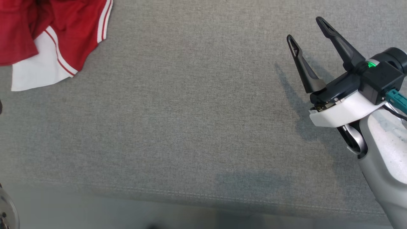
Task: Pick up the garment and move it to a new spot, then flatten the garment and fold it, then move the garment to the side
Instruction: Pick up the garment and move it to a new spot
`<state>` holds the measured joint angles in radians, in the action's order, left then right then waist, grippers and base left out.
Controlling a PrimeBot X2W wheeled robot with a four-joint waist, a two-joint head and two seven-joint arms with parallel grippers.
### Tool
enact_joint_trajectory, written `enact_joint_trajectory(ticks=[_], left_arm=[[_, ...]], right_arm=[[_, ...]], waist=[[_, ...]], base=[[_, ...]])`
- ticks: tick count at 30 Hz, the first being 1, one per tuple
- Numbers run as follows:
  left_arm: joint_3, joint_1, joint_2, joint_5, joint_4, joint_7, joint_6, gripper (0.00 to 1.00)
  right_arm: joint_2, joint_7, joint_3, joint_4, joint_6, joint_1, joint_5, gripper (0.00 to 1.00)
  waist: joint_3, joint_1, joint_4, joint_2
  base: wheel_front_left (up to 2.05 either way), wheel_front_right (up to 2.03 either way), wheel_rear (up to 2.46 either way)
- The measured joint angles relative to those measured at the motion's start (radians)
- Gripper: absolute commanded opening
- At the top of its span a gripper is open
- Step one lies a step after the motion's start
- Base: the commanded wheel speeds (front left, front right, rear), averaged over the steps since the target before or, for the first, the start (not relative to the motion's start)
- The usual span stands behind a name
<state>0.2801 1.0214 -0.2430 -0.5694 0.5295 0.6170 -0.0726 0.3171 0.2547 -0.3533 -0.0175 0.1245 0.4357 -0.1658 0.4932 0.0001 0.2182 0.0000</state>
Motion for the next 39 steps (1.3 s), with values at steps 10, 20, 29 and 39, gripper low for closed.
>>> enact_joint_trajectory(ticks=[10,20,29,39], left_arm=[[0.045,0.071,-0.037,-0.023,0.023,0.038,-0.022,1.0],[0.044,0.069,-0.047,0.023,0.114,0.023,-0.033,1.0],[0.009,0.071,-0.047,0.047,0.151,-0.02,-0.033,0.0],[-0.038,0.097,-0.035,0.06,0.174,-0.037,0.003,0.0]], right_arm=[[0.031,0.0,-0.026,0.056,0.0,0.099,0.014,1.0],[0.042,0.0,-0.016,0.059,0.0,0.116,0.016,1.0],[0.047,0.0,0.014,0.048,0.0,0.116,0.016,1.0],[0.035,0.0,0.017,0.028,0.0,0.109,0.015,1.0]], waist=[[0.135,0.0001,-0.07,0.0],[0.191,0.0,-0.161,0.0],[0.182,-0.0001,-0.173,0.0],[0.114,-0.0001,-0.15,0.0]], base=[[0.0,0.0,0.0],[0.0,0.0,0.0],[0.0,0.0,0.0],[0.0,0.0,0.0]])
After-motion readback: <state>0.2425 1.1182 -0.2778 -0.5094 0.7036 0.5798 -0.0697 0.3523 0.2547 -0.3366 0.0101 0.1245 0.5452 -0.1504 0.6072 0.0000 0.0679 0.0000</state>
